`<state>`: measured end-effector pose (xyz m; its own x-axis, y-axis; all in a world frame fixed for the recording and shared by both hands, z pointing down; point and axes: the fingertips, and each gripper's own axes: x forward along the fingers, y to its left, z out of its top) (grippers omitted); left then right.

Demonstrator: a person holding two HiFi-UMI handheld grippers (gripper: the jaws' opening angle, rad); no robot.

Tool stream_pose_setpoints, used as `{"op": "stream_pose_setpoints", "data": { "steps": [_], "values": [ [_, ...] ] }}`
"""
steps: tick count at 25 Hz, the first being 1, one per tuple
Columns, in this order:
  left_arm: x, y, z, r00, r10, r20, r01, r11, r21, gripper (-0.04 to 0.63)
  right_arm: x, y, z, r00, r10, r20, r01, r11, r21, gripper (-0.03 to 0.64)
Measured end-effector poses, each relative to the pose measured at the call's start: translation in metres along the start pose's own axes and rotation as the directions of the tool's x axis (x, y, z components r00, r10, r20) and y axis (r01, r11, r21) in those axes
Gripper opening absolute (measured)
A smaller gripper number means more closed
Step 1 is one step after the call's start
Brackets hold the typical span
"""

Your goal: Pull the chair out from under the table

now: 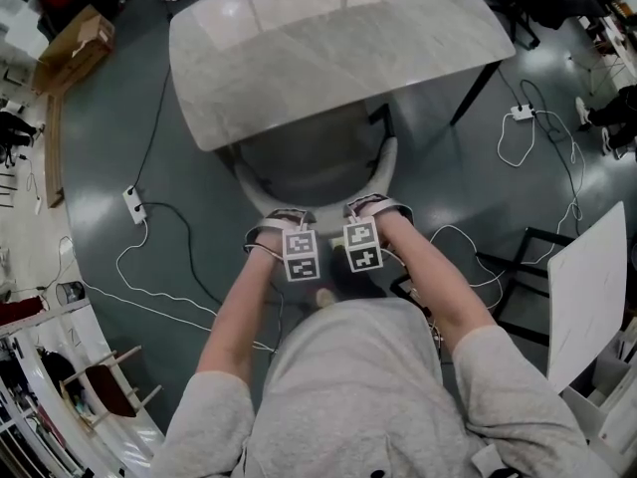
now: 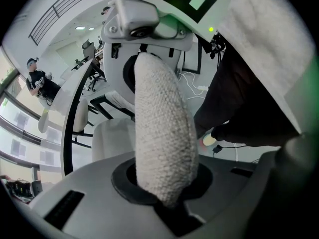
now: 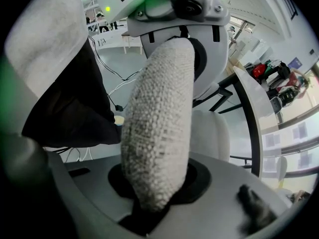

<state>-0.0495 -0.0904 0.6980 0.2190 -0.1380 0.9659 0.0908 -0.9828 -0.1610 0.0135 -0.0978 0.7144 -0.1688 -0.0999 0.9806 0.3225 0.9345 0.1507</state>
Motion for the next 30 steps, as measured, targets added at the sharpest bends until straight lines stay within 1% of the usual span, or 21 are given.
{"op": "stream_pose_setpoints", "data": {
  "steps": [8, 23, 30],
  "values": [
    [-0.003, -0.022, 0.005, 1.000, -0.004, 0.006, 0.004, 1.000, 0.014, 0.074, -0.003, 0.022, 0.006, 1.000, -0.001, -0.007, 0.001, 1.000, 0.015, 0.091],
    [-0.006, -0.056, 0.013, 1.000, -0.007, 0.005, 0.007, 1.000, 0.014, 0.074, -0.005, 0.056, 0.014, 1.000, -0.006, -0.003, 0.006, 1.000, 0.016, 0.091],
    [-0.008, -0.081, 0.023, 1.000, -0.012, 0.002, 0.012, 1.000, 0.013, 0.074, -0.009, 0.082, 0.016, 1.000, -0.005, -0.003, 0.005, 1.000, 0.015, 0.091]
  ]
}}
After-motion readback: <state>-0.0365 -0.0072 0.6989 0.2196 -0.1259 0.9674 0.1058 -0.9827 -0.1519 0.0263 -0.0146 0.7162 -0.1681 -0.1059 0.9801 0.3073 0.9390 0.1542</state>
